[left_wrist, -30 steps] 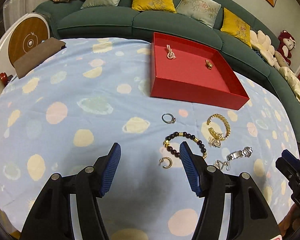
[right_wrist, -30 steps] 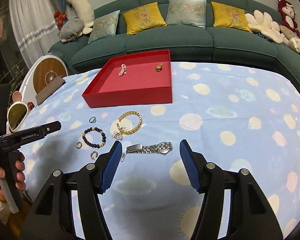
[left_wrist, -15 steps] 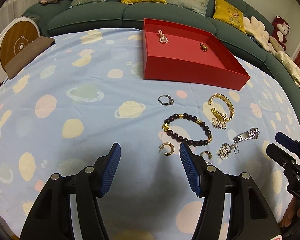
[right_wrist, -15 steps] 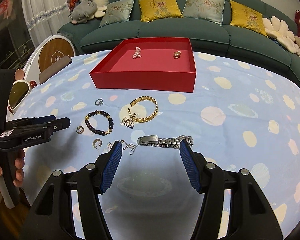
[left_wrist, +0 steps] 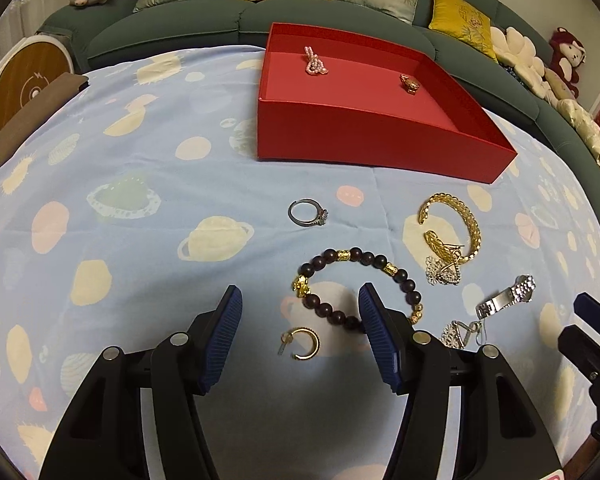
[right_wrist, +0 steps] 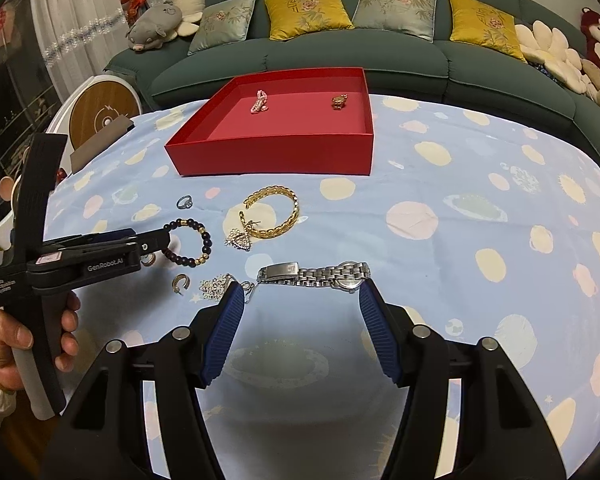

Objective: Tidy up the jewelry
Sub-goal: 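Lower the left gripper onto the black beaded bracelet and close it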

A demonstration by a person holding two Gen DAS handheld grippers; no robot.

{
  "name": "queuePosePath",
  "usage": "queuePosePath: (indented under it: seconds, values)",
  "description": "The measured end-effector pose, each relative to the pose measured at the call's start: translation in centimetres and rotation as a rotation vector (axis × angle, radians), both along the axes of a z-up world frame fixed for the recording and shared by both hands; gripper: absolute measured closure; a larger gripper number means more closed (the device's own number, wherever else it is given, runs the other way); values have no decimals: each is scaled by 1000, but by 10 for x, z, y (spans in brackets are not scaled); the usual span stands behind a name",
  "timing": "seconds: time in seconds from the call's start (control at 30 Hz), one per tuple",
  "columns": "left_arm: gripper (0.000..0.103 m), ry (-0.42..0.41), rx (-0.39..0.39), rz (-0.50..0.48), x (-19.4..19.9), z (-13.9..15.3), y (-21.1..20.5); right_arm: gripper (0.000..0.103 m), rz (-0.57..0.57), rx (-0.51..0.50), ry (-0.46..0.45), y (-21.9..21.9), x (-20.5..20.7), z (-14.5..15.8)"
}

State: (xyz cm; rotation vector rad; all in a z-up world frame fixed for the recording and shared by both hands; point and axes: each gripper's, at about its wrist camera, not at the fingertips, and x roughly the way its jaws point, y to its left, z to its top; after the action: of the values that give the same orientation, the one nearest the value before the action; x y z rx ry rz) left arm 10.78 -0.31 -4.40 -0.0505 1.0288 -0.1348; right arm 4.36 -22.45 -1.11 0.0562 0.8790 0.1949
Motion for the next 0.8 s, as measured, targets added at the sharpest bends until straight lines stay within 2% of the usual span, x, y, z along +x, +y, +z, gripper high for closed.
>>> queuePosePath:
  seconds: [0.13,0.33,0.53,0.8]
  values:
    - [59,-32,33,-14,3,-1,-7,45,-15,7,7,-6,2,-2]
    - [95,-40,17,-49,6,-1,-16,45,-24,9,20,-10,5,-7]
    - [97,-44,-1,-62,3,3,-20,45,-12,17,25,-3,12,-9]
    - [97,-90,-22,-59,-6,25,-10,46,29,31,26,19,22,-11]
